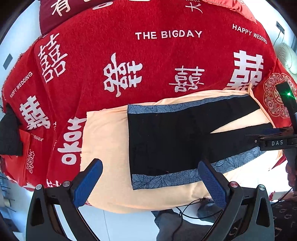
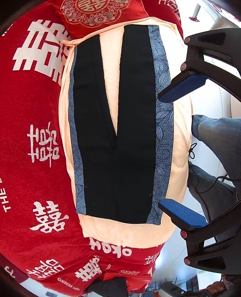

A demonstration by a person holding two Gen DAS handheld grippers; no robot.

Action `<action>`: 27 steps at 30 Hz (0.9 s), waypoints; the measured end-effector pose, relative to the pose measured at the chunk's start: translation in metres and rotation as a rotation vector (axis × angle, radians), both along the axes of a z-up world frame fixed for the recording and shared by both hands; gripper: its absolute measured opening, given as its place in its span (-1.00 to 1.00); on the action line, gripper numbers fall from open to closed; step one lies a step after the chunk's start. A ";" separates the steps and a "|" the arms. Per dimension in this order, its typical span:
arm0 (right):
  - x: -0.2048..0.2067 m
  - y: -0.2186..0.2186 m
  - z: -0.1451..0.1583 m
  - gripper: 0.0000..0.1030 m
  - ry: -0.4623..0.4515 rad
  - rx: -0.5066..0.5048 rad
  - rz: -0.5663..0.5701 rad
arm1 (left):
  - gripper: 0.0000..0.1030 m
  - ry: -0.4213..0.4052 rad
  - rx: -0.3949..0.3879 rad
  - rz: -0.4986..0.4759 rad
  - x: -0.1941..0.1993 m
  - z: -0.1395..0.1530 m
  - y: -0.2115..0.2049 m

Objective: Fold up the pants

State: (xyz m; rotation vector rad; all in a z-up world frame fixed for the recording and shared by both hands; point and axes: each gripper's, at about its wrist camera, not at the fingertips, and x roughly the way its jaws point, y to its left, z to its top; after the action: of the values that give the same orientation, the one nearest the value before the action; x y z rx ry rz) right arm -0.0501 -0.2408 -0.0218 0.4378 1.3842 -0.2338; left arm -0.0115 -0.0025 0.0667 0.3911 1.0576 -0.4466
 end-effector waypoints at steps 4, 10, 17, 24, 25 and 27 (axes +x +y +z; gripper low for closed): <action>0.003 0.003 0.001 1.00 -0.001 -0.005 0.009 | 1.00 -0.010 0.016 -0.013 0.001 0.002 -0.002; 0.007 0.005 0.000 1.00 -0.006 0.000 0.024 | 1.00 -0.018 0.025 -0.006 0.005 0.004 -0.001; 0.001 -0.009 -0.001 1.00 -0.033 0.038 0.005 | 1.00 -0.034 0.048 0.019 0.002 0.004 -0.007; -0.020 -0.042 -0.001 1.00 -0.050 0.077 -0.012 | 1.00 -0.024 0.030 0.130 -0.006 0.000 -0.009; -0.023 -0.045 -0.001 1.00 -0.048 0.082 -0.010 | 1.00 -0.014 0.014 0.166 -0.008 -0.001 -0.008; -0.034 -0.054 -0.003 1.00 -0.036 0.108 0.000 | 1.00 0.001 -0.014 0.219 -0.012 -0.005 -0.006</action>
State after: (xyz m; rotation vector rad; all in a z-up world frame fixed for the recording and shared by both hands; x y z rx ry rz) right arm -0.0837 -0.2952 -0.0244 0.5285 1.3658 -0.1509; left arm -0.0240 -0.0089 0.0619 0.2589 1.0841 -0.2582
